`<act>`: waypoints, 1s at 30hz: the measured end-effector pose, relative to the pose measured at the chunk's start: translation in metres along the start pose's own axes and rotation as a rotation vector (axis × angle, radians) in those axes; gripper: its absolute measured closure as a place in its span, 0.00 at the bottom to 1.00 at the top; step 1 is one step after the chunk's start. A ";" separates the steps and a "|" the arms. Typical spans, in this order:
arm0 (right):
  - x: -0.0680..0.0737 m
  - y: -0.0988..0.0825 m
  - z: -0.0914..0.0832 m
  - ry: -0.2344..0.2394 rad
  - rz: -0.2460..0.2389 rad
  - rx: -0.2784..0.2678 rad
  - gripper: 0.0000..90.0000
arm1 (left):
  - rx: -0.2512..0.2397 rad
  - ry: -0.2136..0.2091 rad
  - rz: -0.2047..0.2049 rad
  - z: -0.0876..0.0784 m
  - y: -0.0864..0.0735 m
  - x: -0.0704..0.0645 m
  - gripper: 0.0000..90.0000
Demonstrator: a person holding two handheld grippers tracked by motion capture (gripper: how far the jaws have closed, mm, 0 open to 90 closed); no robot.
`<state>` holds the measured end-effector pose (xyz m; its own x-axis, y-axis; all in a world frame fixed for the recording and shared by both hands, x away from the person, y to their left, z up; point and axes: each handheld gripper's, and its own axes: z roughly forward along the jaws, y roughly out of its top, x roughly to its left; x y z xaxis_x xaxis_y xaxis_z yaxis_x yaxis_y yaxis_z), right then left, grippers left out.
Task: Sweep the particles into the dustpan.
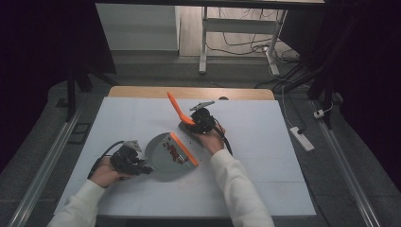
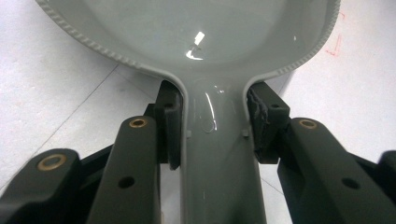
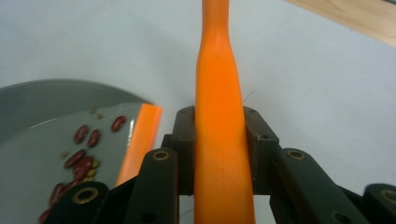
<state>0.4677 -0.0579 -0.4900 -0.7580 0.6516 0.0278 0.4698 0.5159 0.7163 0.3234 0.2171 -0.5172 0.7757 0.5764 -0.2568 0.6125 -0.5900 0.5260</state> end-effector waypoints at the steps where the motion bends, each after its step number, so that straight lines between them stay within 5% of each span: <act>1: 0.002 0.000 0.000 0.008 -0.005 0.005 0.78 | 0.000 -0.001 0.000 0.000 0.000 0.000 0.69; 7: 0.015 -0.009 -0.009 0.076 -0.066 0.025 0.78 | 0.006 0.003 0.000 0.001 0.000 0.000 0.69; 12: 0.024 -0.015 -0.016 0.119 -0.076 0.020 0.78 | 0.008 0.000 0.000 0.002 0.001 0.000 0.69; 15: 0.025 -0.016 -0.025 0.186 -0.049 -0.014 0.78 | 0.008 0.000 -0.001 0.002 0.001 -0.001 0.69; 21: 0.018 -0.016 -0.050 0.115 -0.057 -0.083 0.78 | 0.009 -0.001 0.002 0.002 0.001 -0.001 0.69; 30: 0.006 -0.041 -0.070 0.039 -0.028 -0.043 0.78 | 0.024 -0.024 0.067 0.000 -0.002 -0.013 0.69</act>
<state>0.4118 -0.1143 -0.4702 -0.7878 0.6150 0.0341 0.4293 0.5085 0.7465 0.3120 0.2113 -0.5148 0.8184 0.5216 -0.2410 0.5622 -0.6404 0.5232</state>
